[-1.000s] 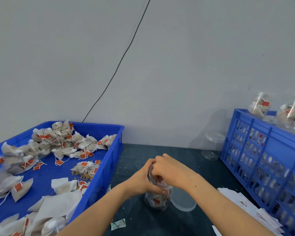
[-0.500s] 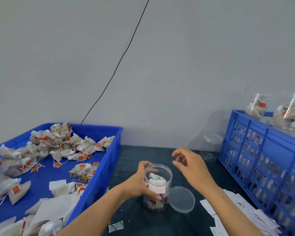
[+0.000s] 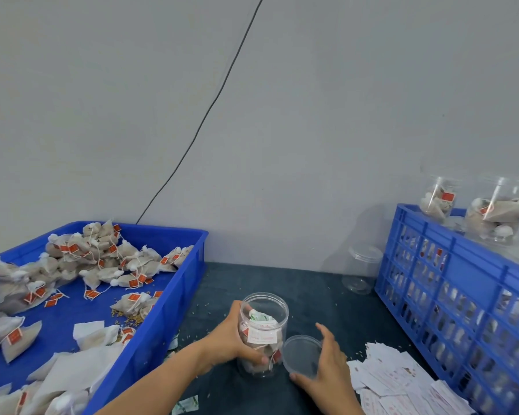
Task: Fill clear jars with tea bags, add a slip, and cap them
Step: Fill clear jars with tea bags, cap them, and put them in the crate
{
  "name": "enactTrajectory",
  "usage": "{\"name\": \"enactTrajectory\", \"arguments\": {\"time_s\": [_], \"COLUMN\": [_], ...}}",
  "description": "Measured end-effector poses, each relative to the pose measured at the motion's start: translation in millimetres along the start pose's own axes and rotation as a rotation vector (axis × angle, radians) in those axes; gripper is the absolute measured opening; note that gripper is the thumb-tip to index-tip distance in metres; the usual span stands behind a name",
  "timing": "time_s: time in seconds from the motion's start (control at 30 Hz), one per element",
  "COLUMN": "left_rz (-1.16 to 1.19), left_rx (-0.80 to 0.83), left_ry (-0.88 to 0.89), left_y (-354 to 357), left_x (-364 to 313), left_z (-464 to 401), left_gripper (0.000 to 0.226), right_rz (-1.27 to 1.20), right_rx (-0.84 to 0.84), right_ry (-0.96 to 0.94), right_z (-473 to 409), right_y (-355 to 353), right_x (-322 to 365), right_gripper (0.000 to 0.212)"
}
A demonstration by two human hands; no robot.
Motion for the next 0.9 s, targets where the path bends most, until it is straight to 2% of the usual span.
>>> {"name": "enactTrajectory", "arguments": {"time_s": [0.2, 0.37, 0.47, 0.67, 0.8, 0.9], "left_rz": [0.199, 0.362, 0.333, 0.272, 0.201, 0.035], "left_rx": [-0.239, -0.472, -0.578, -0.734, -0.749, -0.762], "left_ry": [0.138, 0.296, 0.404, 0.533, 0.511, 0.525], "left_y": [11, 39, 53, 52, 36, 31], "left_x": [-28, -35, -38, -38, -27, -17], "left_z": [-14, -23, -24, -24, -22, -19], "left_gripper": [0.087, 0.089, 0.09, 0.088, 0.093, 0.092], "right_rz": [-0.246, -0.454, -0.688, -0.831, -0.789, -0.688], "right_rx": [-0.015, 0.051, 0.079, 0.121, 0.109, 0.077], "right_ry": [-0.075, -0.198, -0.277, -0.348, -0.351, -0.349], "right_z": [-26, -43, -46, -45, -49, -53], "right_y": [-41, -80, -85, -66, -53, -41], "right_x": [19, 41, 56, 79, 88, 89], "right_gripper": [0.109, 0.107, 0.094, 0.076, 0.063, 0.057]}}
Point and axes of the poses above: each hand's wrist, its own z-axis away from the middle knuckle, its own y-axis out of the palm, x = y × z, the point moved 2 cm from there along -z, towards the middle knuckle, and after that the axes turned 8 degrees about -z, right-handed, at the moved point
